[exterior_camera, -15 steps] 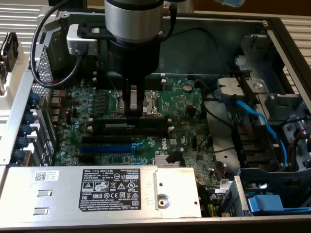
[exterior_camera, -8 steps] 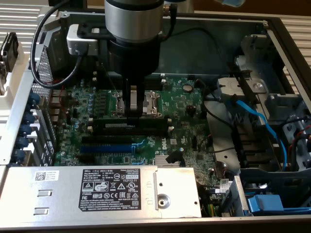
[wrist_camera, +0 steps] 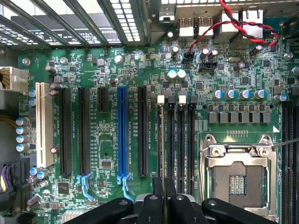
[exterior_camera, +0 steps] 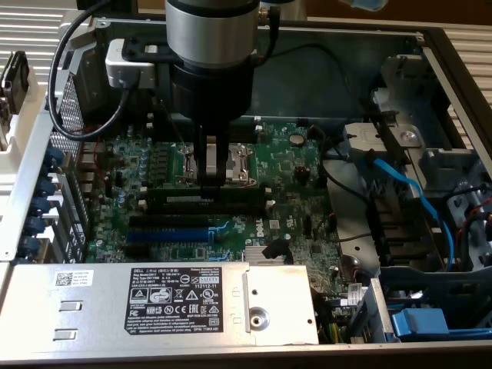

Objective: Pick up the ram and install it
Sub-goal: 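Insert the ram into the slot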

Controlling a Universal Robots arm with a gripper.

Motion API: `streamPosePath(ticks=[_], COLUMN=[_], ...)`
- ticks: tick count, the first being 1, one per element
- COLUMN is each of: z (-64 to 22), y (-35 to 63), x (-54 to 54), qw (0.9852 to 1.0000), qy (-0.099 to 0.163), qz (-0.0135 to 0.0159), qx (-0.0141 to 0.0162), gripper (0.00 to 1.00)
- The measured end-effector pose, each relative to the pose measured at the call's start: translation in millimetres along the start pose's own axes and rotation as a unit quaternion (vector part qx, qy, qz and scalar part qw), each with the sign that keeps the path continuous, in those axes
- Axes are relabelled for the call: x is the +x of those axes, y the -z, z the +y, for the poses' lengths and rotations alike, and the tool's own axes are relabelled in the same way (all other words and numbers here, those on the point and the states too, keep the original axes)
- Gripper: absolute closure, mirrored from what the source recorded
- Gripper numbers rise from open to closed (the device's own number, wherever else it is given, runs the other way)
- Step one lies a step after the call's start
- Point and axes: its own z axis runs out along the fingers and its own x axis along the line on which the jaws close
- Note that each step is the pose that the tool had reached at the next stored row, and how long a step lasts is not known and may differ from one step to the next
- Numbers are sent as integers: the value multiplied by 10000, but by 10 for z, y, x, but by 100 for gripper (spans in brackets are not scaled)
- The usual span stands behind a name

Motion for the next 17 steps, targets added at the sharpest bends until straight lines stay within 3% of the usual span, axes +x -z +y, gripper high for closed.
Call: streamPosePath(ticks=[17], z=[0], y=[1], x=[6], qw=[10000], qy=[0], qz=[0], qx=[0], gripper=[85])
